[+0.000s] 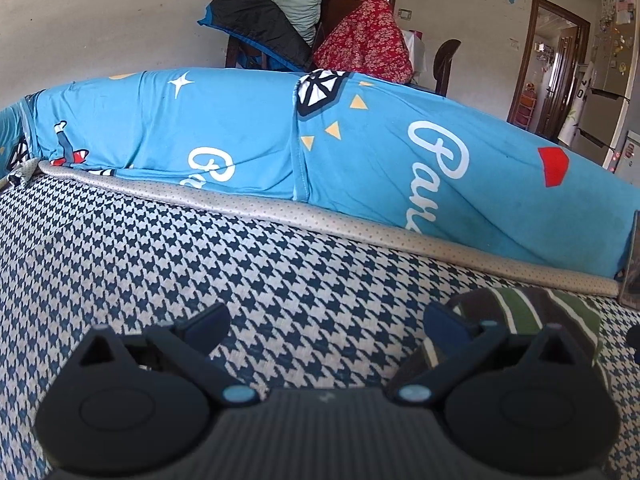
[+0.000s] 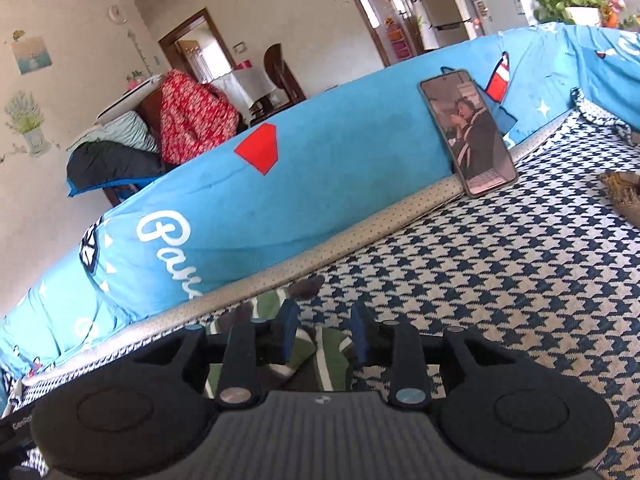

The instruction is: Fold clothes

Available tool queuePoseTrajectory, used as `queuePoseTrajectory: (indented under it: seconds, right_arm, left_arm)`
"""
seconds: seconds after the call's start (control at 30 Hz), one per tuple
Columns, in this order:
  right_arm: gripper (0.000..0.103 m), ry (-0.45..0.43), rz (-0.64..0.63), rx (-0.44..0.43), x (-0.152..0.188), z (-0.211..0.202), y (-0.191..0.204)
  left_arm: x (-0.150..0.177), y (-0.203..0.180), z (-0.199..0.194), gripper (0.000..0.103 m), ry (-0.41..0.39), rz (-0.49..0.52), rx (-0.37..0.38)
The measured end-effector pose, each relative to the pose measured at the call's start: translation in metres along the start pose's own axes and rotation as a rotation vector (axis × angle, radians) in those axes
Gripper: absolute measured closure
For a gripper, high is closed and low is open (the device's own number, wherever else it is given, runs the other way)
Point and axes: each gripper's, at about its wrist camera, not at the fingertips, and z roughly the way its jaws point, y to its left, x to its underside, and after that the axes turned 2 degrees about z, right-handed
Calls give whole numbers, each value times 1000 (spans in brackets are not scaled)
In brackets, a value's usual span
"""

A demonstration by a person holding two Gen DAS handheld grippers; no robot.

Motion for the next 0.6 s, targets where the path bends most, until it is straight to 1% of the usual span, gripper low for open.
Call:
queuePoseTrajectory:
  seconds: [0.03, 0.1, 0.17, 0.23, 0.33, 0.43, 0.47, 0.5, 0.53, 0.6]
  right_arm:
    - [57, 20, -24, -12, 2, 1, 0]
    - [48, 54, -34, -18, 7, 4, -5]
    - [46, 96, -11, -19, 12, 8, -13]
    - [46, 134, 28, -39, 15, 14, -21]
    - [46, 155, 67, -64, 19, 20, -27]
    - [46, 174, 52, -76, 23, 30, -24]
    - [49, 182, 39, -77, 25, 33, -21]
    - [66, 189, 25, -81, 26, 37, -19]
    - [88, 196, 12, -84, 27, 40, -17]
    - [91, 185, 8, -84, 27, 41, -13]
  left_arm:
    - [2, -4, -1, 0, 1, 16, 8]
    - [5, -12, 0, 0, 8, 46, 29]
    - [9, -22, 1, 0, 23, 78, 53]
    - [14, -32, 3, 0, 38, 108, 75]
    - [21, -44, 6, 0, 60, 150, 95]
    - [28, -55, 10, 0, 84, 196, 109]
    - [30, -59, 11, 0, 92, 214, 115]
    - [32, -62, 13, 0, 98, 231, 119]
    - [33, -66, 14, 0, 104, 247, 122]
    - [36, -71, 16, 0, 112, 270, 129]
